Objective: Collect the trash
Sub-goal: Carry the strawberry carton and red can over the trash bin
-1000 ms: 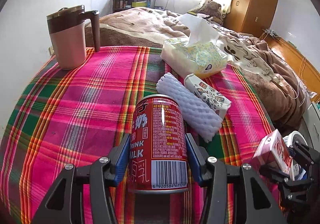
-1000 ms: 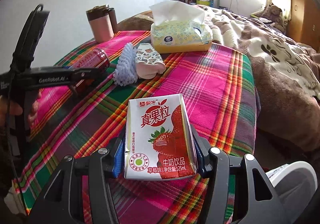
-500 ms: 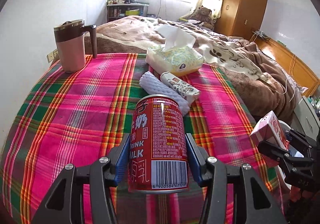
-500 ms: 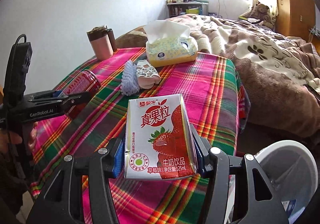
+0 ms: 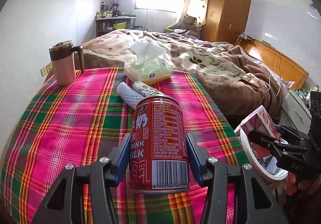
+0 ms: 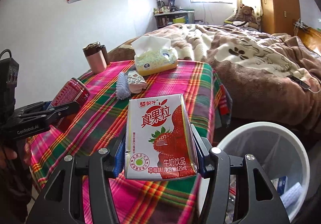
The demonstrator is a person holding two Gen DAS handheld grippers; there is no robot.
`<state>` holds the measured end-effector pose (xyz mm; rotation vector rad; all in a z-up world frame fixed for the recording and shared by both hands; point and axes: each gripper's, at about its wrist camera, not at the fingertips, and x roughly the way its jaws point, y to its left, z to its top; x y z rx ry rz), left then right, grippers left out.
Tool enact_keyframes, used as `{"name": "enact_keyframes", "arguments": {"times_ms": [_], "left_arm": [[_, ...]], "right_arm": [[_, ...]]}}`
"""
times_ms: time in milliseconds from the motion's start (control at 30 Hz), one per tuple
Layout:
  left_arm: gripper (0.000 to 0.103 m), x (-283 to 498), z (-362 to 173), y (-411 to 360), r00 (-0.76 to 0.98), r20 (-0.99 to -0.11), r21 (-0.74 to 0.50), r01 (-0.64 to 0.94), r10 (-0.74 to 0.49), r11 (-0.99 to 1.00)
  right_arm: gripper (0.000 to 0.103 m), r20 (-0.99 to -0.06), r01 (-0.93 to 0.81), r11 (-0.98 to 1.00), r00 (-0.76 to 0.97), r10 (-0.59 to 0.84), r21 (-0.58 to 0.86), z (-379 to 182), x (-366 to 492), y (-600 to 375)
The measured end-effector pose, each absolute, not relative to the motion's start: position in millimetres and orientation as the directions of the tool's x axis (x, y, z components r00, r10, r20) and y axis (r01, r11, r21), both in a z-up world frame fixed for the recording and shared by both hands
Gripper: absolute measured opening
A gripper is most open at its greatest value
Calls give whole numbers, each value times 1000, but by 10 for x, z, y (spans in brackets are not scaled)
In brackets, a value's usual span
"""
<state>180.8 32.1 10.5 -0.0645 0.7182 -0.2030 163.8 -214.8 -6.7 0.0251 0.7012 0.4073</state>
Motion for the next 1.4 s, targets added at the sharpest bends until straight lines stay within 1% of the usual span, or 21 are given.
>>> {"name": "enact_keyframes", "arguments": {"times_ms": [467, 633, 1033, 1400], "left_arm": [[53, 1475, 292, -215, 747, -605, -108, 266, -276, 958], [53, 1358, 322, -469, 758, -589, -67, 300, -280, 952], [53, 1201, 298, -1110, 720, -603, -32, 409, -344, 912], [53, 1261, 210, -1598, 672, -623, -45, 480, -401, 876]], "right_arm": [[57, -581, -254, 956, 761, 290, 145, 78, 1331, -2598], [57, -571, -204, 967, 781, 253, 150, 88, 1240, -2810], [57, -574, -91, 984, 803, 162, 151, 42, 1104, -3285], [57, -592, -2, 990, 801, 85, 139, -19, 1078, -3587]]}}
